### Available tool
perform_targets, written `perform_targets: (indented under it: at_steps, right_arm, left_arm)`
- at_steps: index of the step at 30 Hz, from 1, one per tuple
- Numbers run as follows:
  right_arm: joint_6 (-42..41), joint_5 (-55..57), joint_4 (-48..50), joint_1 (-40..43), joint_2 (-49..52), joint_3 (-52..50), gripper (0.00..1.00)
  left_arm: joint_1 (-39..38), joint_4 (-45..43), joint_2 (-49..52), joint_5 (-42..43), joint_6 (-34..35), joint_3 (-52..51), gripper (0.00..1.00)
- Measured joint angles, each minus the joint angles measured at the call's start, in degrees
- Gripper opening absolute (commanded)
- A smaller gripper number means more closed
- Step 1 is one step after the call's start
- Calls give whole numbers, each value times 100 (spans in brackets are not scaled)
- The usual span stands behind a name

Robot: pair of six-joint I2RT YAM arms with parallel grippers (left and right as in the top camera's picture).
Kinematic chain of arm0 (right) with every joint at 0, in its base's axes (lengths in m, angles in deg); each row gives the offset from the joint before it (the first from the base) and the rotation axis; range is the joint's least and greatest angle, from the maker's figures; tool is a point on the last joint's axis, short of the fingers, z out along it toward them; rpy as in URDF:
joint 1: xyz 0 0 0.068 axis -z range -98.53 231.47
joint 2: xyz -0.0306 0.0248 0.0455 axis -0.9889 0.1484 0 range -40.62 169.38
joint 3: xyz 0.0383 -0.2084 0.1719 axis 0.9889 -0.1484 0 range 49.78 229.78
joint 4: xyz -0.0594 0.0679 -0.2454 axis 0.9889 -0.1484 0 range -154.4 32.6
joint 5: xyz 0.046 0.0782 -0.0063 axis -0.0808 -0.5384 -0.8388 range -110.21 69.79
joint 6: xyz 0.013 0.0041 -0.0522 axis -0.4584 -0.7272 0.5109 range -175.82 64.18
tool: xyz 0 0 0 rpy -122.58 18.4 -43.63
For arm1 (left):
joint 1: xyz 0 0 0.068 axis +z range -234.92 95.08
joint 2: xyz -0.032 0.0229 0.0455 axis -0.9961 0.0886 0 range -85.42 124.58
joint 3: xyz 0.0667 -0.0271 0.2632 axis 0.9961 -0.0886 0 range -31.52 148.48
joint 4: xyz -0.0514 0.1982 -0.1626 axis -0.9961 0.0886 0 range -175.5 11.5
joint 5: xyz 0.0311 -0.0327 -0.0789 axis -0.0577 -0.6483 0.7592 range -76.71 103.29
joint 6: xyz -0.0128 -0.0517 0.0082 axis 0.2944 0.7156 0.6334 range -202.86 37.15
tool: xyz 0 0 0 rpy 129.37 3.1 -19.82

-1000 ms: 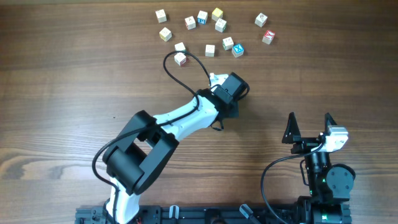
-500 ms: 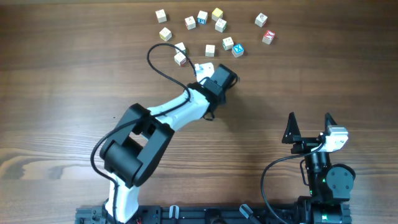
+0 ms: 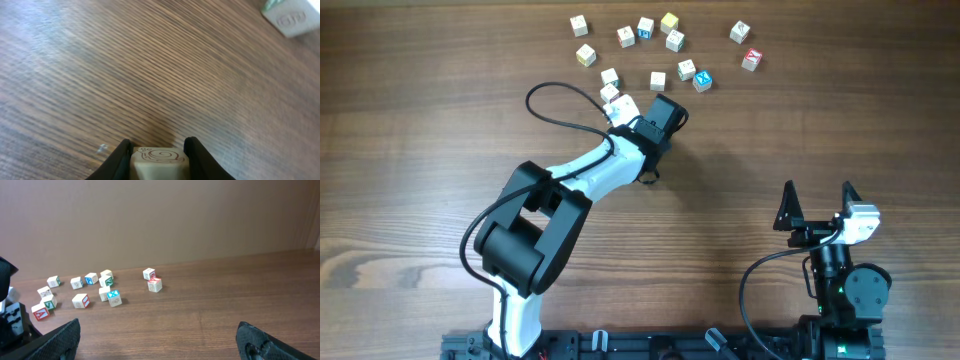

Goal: Form a circle

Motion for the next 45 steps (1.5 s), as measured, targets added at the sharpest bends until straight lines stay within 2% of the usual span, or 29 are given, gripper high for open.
perform_targets:
  at_steps: [5,8,12,17,27,30,35,38,41,43,45]
  right_arm:
    - [0,0,0,0,0,0,100]
    - [0,0,0,0,0,0,100]
    - [0,0,0,0,0,0,100]
    - [0,0,0,0,0,0,100]
    - [0,0,0,0,0,0,100]
    - [0,0,0,0,0,0,100]
    - [0,0,0,0,0,0,100]
    - [0,0,0,0,0,0,100]
    - [0,0,0,0,0,0,100]
    - [0,0,0,0,0,0,100]
    - [0,0,0,0,0,0,100]
  left_arm:
    - [0,2,4,-186,680,0,45]
    - [-2,-4,39,-232,839,0,49]
    - [-2,-31,46,-271,881,0,49]
    - [0,-63,57,-273,907,0,38]
    - [0,-68,68,-310,1388,0,40]
    - [0,-63,68,-317,1611,0,48]
    - [-7,-140,66,-411,1829,24,81]
    - [-7,-153,57,-463,1873,55,91]
    - [-7,-94,26,-466,1882,68,91]
    - [-7,81,-20,-450,1880,66,86]
    - [-4,151,-66,-420,1777,42,86]
